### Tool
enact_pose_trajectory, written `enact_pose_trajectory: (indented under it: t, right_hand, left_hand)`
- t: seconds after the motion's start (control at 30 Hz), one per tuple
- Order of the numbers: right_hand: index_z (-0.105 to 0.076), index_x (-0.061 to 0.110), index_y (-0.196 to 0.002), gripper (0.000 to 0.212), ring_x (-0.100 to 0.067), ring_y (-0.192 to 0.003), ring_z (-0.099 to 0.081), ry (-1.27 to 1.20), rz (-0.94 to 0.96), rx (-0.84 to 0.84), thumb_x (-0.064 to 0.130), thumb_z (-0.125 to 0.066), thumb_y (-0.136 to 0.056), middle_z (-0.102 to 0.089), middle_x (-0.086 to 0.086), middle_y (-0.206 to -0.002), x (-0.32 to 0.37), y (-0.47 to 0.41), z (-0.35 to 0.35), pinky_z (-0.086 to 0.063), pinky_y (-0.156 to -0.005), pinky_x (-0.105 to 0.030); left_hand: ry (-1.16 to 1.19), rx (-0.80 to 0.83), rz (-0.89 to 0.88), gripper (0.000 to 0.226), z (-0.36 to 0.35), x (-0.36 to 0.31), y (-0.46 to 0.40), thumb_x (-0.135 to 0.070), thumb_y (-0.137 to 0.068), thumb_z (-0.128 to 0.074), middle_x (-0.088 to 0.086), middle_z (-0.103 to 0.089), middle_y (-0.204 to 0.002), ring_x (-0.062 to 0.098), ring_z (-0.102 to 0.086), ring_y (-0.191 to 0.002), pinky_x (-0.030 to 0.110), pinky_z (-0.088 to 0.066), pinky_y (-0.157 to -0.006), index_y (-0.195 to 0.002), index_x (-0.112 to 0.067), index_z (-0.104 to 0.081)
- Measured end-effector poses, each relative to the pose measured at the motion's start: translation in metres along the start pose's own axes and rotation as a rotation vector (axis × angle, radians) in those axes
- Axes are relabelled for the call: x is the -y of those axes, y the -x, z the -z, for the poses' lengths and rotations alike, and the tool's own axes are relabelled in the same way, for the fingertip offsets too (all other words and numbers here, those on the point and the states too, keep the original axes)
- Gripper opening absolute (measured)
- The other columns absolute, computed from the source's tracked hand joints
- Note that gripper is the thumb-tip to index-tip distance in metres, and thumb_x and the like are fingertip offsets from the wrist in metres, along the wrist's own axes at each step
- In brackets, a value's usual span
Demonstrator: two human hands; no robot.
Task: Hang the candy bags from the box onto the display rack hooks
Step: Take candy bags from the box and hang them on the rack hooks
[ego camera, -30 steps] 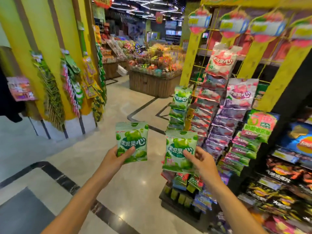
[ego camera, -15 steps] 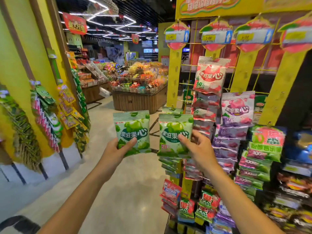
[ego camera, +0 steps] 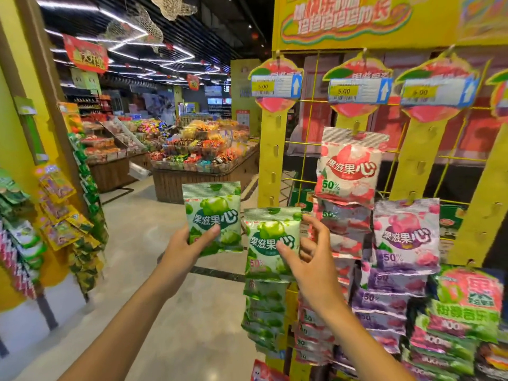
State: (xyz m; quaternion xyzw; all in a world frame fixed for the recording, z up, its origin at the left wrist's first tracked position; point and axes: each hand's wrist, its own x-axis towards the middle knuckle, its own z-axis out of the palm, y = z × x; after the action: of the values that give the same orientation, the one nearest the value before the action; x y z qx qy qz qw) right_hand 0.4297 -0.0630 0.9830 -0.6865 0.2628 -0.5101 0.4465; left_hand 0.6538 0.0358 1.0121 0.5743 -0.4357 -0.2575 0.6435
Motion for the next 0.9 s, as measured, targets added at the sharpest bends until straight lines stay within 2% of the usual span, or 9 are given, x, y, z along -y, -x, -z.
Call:
enact_pose_trajectory:
  t: [0.13, 0.17, 0.27, 0.37, 0.5, 0.57, 0.67, 0.77, 0.9]
  right_hand:
    - [-0.036, 0.042, -0.136, 0.066, -0.009, -0.102, -0.071, 0.007, 0.045, -0.076, 0.022, -0.077, -0.088, -0.072, 0.002, -0.112, -0.001, -0.014, -0.016, -0.06, -0.088, -0.033]
    - [-0.036, 0.042, -0.136, 0.066, -0.011, -0.101, -0.072, 0.01, 0.051, -0.08, 0.02, -0.076, -0.088, -0.073, 0.001, -0.112, -0.001, -0.017, -0.021, -0.06, -0.087, -0.034]
    - [-0.038, 0.046, -0.135, 0.063, -0.017, -0.105, -0.069, 0.114, 0.068, -0.135, 0.032, -0.076, -0.088, -0.071, 0.003, -0.114, -0.001, -0.027, -0.033, -0.058, -0.09, -0.039]
    - [-0.044, 0.044, -0.13, 0.053, -0.015, -0.094, -0.058, 0.183, 0.065, -0.197, 0.04, -0.075, -0.087, -0.056, 0.016, -0.096, 0.0, -0.039, -0.043, -0.052, -0.082, -0.031]
    - [-0.05, 0.042, -0.125, 0.05, -0.007, -0.104, -0.069, 0.201, 0.036, -0.292, 0.029, -0.078, -0.086, -0.07, 0.01, -0.112, -0.005, -0.045, -0.05, -0.058, -0.091, -0.034]
    - [-0.05, 0.041, -0.124, 0.05, 0.006, -0.108, -0.063, 0.232, 0.022, -0.331, 0.029, -0.079, -0.085, -0.065, 0.027, -0.114, -0.005, -0.041, -0.055, -0.054, -0.091, -0.02]
    - [-0.05, 0.038, -0.123, 0.048, 0.024, -0.104, -0.054, 0.275, -0.009, -0.362, 0.025, -0.078, -0.086, -0.053, 0.051, -0.107, -0.005, -0.035, -0.059, -0.047, -0.081, -0.004]
    - [-0.05, 0.042, -0.123, 0.048, 0.03, -0.103, -0.049, 0.28, -0.042, -0.396, 0.03, -0.078, -0.086, -0.053, 0.045, -0.109, -0.01, -0.028, -0.062, -0.046, -0.082, -0.003]
    - [-0.049, 0.045, -0.124, 0.049, 0.027, -0.103, -0.051, 0.303, -0.064, -0.403, 0.032, -0.078, -0.085, -0.053, 0.033, -0.115, -0.012, -0.023, -0.063, -0.048, -0.082, -0.005]
  left_hand:
    - [0.062, 0.042, -0.018, 0.035, 0.006, 0.011, -0.041, -0.032, -0.09, -0.068, 0.002, -0.076, -0.112, 0.021, -0.072, -0.106, 0.044, -0.053, -0.099, -0.121, -0.016, -0.066]
    - [0.066, 0.045, -0.019, 0.036, 0.008, 0.015, -0.049, -0.034, -0.089, -0.068, 0.001, -0.076, -0.111, 0.02, -0.072, -0.106, 0.044, -0.052, -0.1, -0.12, -0.017, -0.066]
    - [0.053, 0.112, -0.028, 0.037, 0.014, 0.02, -0.072, -0.036, -0.088, -0.068, 0.0, -0.076, -0.11, 0.019, -0.072, -0.105, 0.043, -0.053, -0.098, -0.12, -0.017, -0.067]
    - [0.05, 0.162, -0.028, 0.042, 0.02, 0.021, -0.093, -0.04, -0.087, -0.068, 0.001, -0.077, -0.109, 0.02, -0.072, -0.105, 0.043, -0.053, -0.097, -0.12, -0.015, -0.066]
    - [0.043, 0.208, -0.056, 0.032, 0.025, 0.027, -0.111, -0.036, -0.089, -0.068, -0.003, -0.078, -0.102, 0.014, -0.073, -0.098, 0.032, -0.056, -0.088, -0.115, -0.017, -0.068]
    - [0.024, 0.224, -0.062, 0.017, 0.026, 0.029, -0.114, -0.031, -0.092, -0.067, -0.011, -0.078, -0.096, 0.003, -0.072, -0.09, 0.017, -0.055, -0.077, -0.107, -0.023, -0.068]
    - [-0.017, 0.258, -0.072, 0.016, 0.027, 0.035, -0.119, -0.033, -0.092, -0.067, -0.014, -0.077, -0.097, 0.002, -0.072, -0.092, 0.022, -0.052, -0.08, -0.106, -0.026, -0.068]
    - [0.013, 0.304, -0.062, 0.017, 0.026, 0.039, -0.12, -0.032, -0.093, -0.066, -0.011, -0.078, -0.098, 0.005, -0.072, -0.092, 0.023, -0.052, -0.08, -0.108, -0.024, -0.069]
    - [0.031, 0.333, -0.058, 0.014, 0.021, 0.043, -0.117, -0.03, -0.093, -0.066, -0.012, -0.077, -0.1, 0.005, -0.072, -0.095, 0.024, -0.052, -0.083, -0.106, -0.026, -0.069]
